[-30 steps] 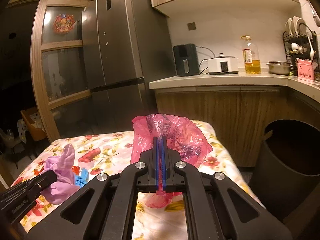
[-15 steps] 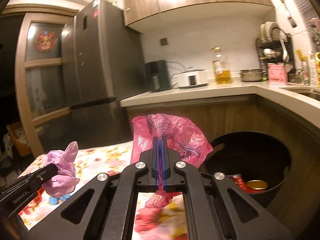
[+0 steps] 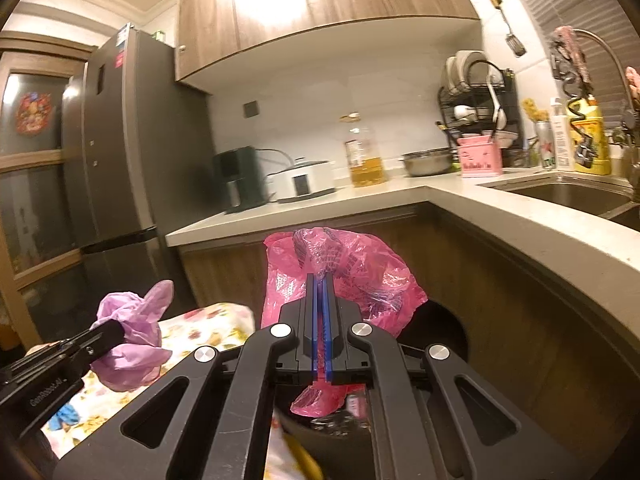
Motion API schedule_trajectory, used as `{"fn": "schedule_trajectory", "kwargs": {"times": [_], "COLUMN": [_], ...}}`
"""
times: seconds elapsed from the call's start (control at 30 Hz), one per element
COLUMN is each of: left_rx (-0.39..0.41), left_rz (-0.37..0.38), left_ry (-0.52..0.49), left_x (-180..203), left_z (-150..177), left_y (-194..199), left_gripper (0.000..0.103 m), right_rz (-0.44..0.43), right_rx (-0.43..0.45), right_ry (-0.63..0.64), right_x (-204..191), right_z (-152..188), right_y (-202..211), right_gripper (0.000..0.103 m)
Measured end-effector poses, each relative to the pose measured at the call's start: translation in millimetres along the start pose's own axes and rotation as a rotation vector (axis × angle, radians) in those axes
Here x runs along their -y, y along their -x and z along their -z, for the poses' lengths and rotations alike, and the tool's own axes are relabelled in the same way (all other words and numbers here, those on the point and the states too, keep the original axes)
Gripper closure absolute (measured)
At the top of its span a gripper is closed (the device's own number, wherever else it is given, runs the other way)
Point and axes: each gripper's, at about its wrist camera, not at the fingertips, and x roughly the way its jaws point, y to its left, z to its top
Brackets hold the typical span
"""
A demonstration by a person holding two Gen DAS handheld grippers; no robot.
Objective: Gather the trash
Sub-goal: 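Carry the purple glove and pink bag over the black bin with both tools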
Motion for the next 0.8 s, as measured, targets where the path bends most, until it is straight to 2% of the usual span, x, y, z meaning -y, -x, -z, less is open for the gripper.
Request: {"fn": "schedule_trajectory", "kwargs": {"times": [0.27,0.8], "left_rx": [-0.021,-0.043], "left_rz": [0.036,0.083], "left_ry": [-0.028,-0.032], "left_x": [30,49], "left_z": [-1,-3], "left_y": [-27,-53], "left_gripper": [0.096,0.096], "right_rz": [0.034,0.037], "right_rx": [0.010,0.002], "right_ry": [-0.019,-0.024], "right_x": [22,28], "right_z": [-2,0], "right_y": [-2,-9], "right_gripper": [0.100,0.100]}}
